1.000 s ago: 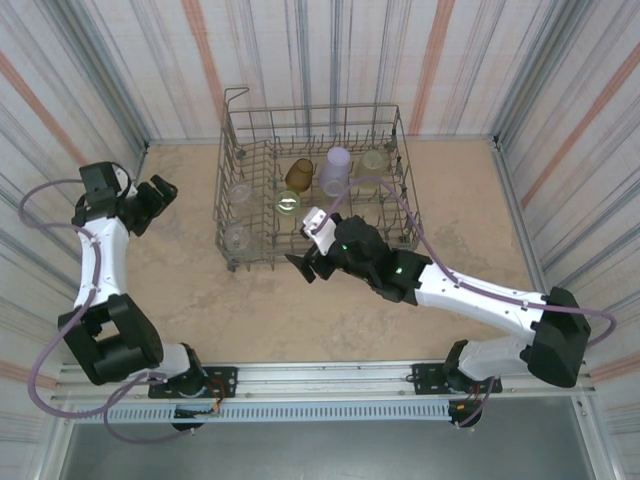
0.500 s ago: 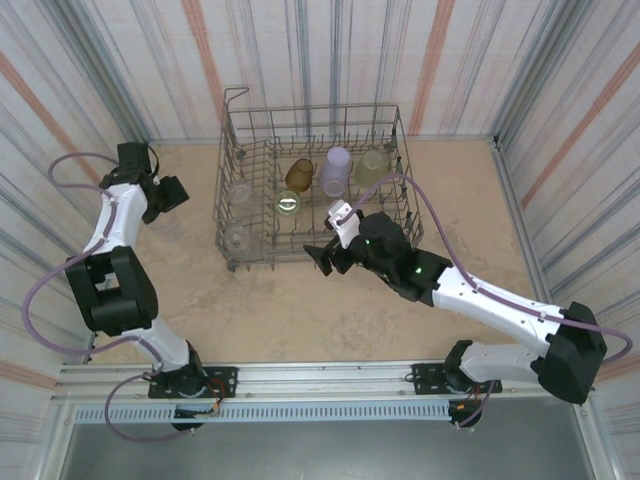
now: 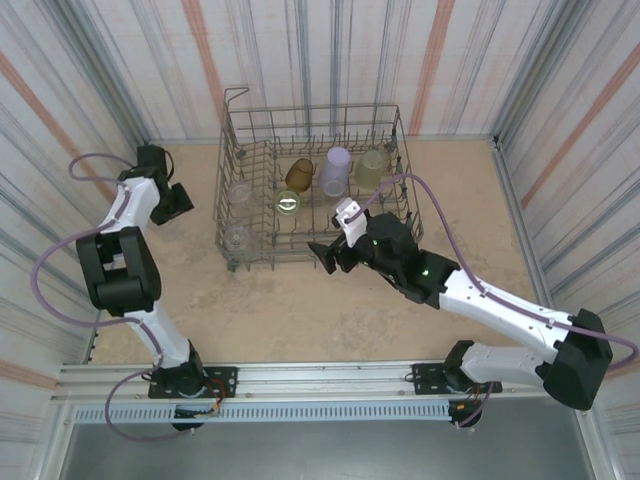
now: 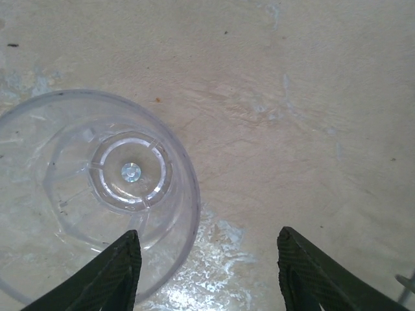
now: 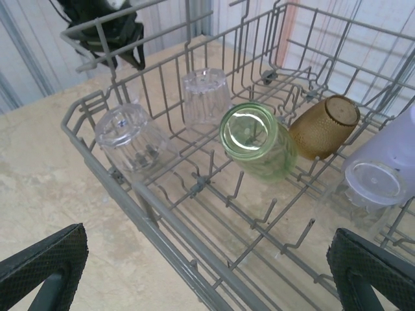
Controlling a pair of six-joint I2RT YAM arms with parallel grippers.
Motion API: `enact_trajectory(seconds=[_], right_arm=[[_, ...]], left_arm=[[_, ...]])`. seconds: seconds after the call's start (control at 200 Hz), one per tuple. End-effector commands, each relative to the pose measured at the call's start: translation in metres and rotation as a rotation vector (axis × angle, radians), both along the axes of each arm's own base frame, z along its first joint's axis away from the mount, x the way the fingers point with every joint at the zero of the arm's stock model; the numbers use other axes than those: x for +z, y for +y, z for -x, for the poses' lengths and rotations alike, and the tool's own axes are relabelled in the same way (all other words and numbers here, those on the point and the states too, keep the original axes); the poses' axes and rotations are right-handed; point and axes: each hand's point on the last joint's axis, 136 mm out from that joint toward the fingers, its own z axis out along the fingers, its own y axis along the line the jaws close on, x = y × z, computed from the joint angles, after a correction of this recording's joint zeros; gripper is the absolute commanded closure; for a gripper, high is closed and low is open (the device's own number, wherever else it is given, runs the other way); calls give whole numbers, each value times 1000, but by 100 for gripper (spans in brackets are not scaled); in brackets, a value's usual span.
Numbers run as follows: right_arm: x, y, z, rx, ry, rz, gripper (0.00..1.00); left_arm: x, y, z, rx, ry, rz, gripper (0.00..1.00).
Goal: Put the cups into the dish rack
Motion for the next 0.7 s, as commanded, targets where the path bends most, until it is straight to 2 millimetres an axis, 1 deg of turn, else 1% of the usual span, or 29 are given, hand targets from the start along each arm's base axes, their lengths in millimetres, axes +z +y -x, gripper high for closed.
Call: enact_trajectory(seconds=[0.0,0.18,0.296,0.381,0.506,0.696], right_arm=[[7,-13,1,-43,-11,-46,1],[8,-18,-1,-67,2,-32,1],[6,-17,0,-64,20,-38,1],[8,-19,2,-64,25,-48,1],[14,-21,5,-64,27,-68,1],[17,-17,9,-56,77,-73,1]], left_arm=[[-1,8,1,18,52,-72,44],[-11,13,4,29,98,-93,73],[-15,13,7,28,119,-94,100],[-16,15,11,34,137,-103,100],[-12,11,17,28,137,-99,100],[10,4,28,23,76,-74,100]])
